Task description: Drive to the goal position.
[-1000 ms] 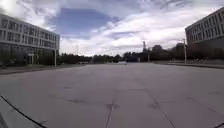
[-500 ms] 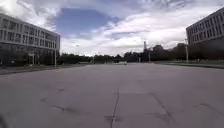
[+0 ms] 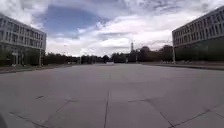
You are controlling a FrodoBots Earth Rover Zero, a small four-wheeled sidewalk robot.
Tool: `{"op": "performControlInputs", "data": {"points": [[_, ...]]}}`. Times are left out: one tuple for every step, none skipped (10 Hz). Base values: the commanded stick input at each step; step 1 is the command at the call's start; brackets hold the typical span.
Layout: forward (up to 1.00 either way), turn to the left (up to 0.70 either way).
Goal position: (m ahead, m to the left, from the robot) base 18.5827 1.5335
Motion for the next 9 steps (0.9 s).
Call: {"op": "performControlInputs", "data": {"points": [[0.7,0.0],[0.7,0.0],[0.7,0.0],[0.7,0.0],[0.7,0.0],[0.7,0.0],[0.7,0.0],[0.7,0.0],[0.7,0.0]]}}
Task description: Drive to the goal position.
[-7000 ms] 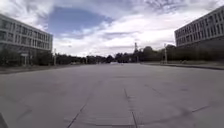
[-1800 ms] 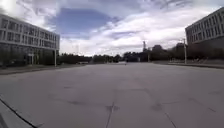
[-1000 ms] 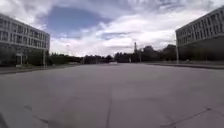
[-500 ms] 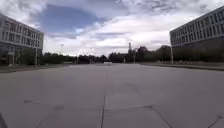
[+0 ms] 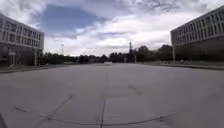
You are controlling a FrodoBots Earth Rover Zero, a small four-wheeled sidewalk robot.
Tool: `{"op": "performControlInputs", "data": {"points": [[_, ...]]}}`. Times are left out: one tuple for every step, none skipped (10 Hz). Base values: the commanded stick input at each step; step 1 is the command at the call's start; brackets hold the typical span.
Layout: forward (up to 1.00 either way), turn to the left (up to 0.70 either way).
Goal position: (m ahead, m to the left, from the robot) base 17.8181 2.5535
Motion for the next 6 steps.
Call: {"op": "performControlInputs", "data": {"points": [[0.7,0.0],[0.7,0.0],[0.7,0.0],[0.7,0.0],[0.7,0.0],[0.7,0.0]]}}
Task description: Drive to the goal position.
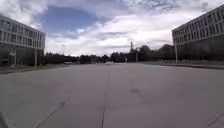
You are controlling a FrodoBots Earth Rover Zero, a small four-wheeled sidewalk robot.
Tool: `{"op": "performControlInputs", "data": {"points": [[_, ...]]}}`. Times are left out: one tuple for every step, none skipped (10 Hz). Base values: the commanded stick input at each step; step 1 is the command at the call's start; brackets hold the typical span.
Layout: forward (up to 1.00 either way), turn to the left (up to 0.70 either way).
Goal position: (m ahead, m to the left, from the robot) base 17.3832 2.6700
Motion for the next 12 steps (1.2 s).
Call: {"op": "performControlInputs", "data": {"points": [[0.7,0.0],[0.7,0.0],[0.7,0.0],[0.7,0.0],[0.7,0.0],[0.7,0.0],[0.7,0.0],[0.7,0.0],[0.7,0.0],[0.7,0.0],[0.7,0.0],[0.7,0.0]]}}
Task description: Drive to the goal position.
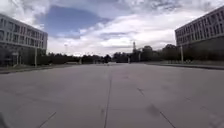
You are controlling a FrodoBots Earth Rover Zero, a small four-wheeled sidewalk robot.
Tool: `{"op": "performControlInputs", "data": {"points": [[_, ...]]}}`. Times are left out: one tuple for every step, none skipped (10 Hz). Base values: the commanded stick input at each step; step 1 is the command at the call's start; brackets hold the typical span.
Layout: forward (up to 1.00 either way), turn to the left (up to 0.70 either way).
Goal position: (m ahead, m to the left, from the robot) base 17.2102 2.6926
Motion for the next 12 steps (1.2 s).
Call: {"op": "performControlInputs", "data": {"points": [[0.7,0.0],[0.7,0.0],[0.7,0.0],[0.7,0.0],[0.7,0.0],[0.7,0.0],[0.7,0.0],[0.7,0.0],[0.7,0.0],[0.7,0.0],[0.7,0.0],[0.7,0.0]]}}
